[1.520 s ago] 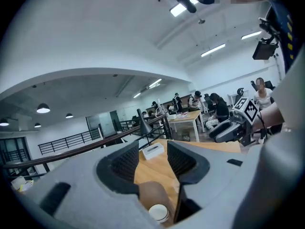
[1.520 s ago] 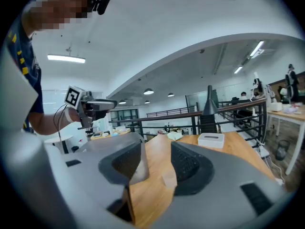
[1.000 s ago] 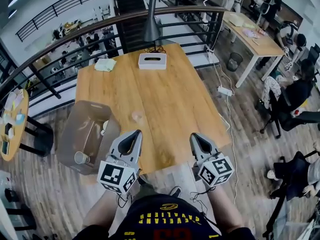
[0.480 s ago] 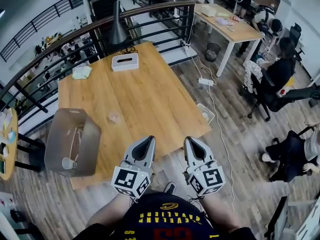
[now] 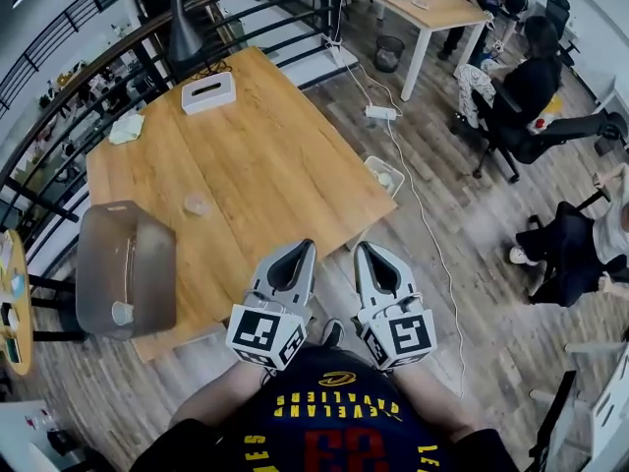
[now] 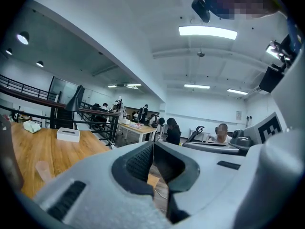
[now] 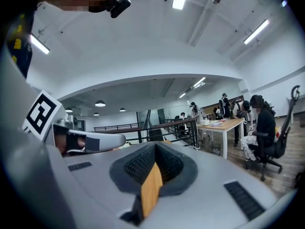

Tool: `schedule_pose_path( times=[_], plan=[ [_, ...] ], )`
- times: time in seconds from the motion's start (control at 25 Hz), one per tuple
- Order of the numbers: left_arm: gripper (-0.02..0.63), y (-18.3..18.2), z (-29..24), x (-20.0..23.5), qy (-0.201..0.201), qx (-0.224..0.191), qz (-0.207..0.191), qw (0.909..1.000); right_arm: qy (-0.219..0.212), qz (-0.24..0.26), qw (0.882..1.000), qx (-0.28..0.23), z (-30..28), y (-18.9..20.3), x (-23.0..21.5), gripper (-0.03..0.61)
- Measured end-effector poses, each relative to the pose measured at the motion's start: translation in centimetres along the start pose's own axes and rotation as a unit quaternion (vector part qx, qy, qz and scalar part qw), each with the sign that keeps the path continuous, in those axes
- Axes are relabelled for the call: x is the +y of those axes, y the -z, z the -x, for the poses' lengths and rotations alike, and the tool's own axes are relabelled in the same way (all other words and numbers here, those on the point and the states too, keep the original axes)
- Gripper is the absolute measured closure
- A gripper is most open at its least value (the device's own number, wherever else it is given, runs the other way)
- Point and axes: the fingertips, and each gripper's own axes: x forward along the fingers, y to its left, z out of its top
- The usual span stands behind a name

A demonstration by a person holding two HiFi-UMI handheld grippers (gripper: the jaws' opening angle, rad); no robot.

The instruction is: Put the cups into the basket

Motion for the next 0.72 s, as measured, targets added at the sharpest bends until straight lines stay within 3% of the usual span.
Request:
schedule_pose_path(
  times=[0.36,0.72],
  plan=[
    [0.601,0.5,-1.3,-1.6,0.024,0.011,-0.009,0.9996,0.02,0.009,1.0,-0.003,0.8,0.0,-1.0,0.565],
    [0.601,0.9,-1.2,-1.4,0.017,0.016,-0.008,0.9997,0.012,0.004,1.0,0.003,0.7,0.4,-0.8,0.565]
  ],
)
